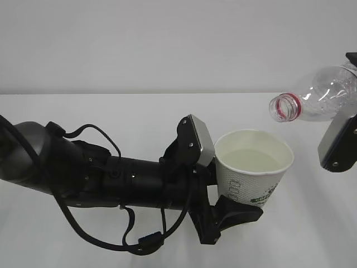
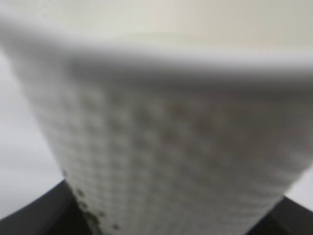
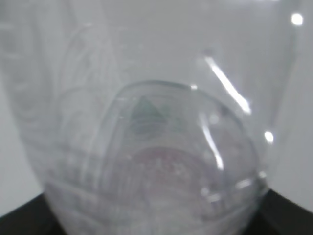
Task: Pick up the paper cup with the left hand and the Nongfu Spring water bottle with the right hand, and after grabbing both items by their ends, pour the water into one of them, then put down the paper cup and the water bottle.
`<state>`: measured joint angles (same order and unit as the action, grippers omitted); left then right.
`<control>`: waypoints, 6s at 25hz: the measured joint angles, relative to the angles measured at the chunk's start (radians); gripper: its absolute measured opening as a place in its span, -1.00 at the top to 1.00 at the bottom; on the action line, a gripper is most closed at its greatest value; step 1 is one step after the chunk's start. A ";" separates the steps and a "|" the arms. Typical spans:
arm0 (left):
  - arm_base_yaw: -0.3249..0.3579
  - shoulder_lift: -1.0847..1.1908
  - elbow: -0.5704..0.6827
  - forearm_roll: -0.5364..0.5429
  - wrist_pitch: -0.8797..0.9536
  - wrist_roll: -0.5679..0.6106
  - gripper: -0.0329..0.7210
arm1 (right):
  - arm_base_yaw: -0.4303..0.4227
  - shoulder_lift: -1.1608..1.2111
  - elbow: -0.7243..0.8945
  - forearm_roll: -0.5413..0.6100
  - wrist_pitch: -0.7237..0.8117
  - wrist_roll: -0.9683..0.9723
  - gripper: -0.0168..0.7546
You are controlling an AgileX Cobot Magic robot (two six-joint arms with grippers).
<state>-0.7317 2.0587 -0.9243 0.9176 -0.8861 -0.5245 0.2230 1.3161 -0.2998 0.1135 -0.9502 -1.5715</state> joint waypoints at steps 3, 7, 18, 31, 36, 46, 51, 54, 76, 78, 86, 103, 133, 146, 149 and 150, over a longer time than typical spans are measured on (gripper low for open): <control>0.000 0.000 0.000 0.000 0.000 0.000 -0.45 | 0.000 0.000 0.000 0.000 0.000 0.034 -0.32; 0.000 0.000 0.000 0.000 0.000 0.000 -0.45 | 0.000 0.000 0.000 0.000 0.000 0.096 -0.32; 0.000 0.000 0.000 0.000 0.002 0.000 -0.45 | 0.000 0.000 0.000 0.000 0.000 0.350 -0.32; 0.000 0.000 0.000 0.000 0.006 0.000 -0.45 | 0.000 0.000 0.000 0.000 -0.002 0.451 -0.32; 0.000 0.000 0.000 0.000 0.007 0.000 -0.45 | 0.000 0.000 0.000 0.000 -0.002 0.531 -0.32; 0.000 0.000 0.000 0.000 0.007 0.000 -0.45 | 0.000 0.000 0.000 0.000 -0.002 1.060 -0.32; 0.000 0.000 0.000 0.000 0.007 0.000 -0.45 | 0.000 0.000 0.000 0.011 0.000 1.119 -0.32; 0.000 0.000 0.000 0.000 0.008 0.000 -0.45 | 0.000 0.022 0.000 0.052 -0.006 1.156 -0.32; 0.000 0.000 0.000 0.000 0.010 0.000 -0.45 | 0.000 0.408 -0.111 0.099 -0.157 1.346 -0.32; 0.000 0.000 0.000 0.000 0.010 0.000 -0.45 | 0.000 0.438 -0.132 0.099 -0.157 1.353 -0.32; 0.000 0.000 0.000 0.000 0.010 0.000 -0.45 | 0.000 0.510 -0.187 0.128 -0.159 1.454 -0.32; 0.000 0.000 0.000 0.000 0.012 0.000 -0.45 | 0.000 0.618 -0.253 0.227 -0.159 1.463 -0.32; 0.000 0.000 0.000 0.000 0.014 0.000 -0.45 | 0.000 0.711 -0.313 0.230 -0.165 1.464 -0.32; 0.000 0.000 0.000 0.000 0.014 0.000 -0.45 | 0.000 0.713 -0.313 0.230 -0.165 1.464 -0.32; 0.000 0.000 0.000 0.000 0.014 0.000 -0.45 | 0.000 0.713 -0.313 0.230 -0.165 1.464 -0.32; 0.000 0.000 0.000 0.000 0.014 0.000 -0.45 | 0.000 0.713 -0.313 0.230 -0.165 1.464 -0.32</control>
<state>-0.7317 2.0587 -0.9243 0.9176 -0.8723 -0.5245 0.2230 2.0290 -0.6124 0.3437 -1.1150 -0.1075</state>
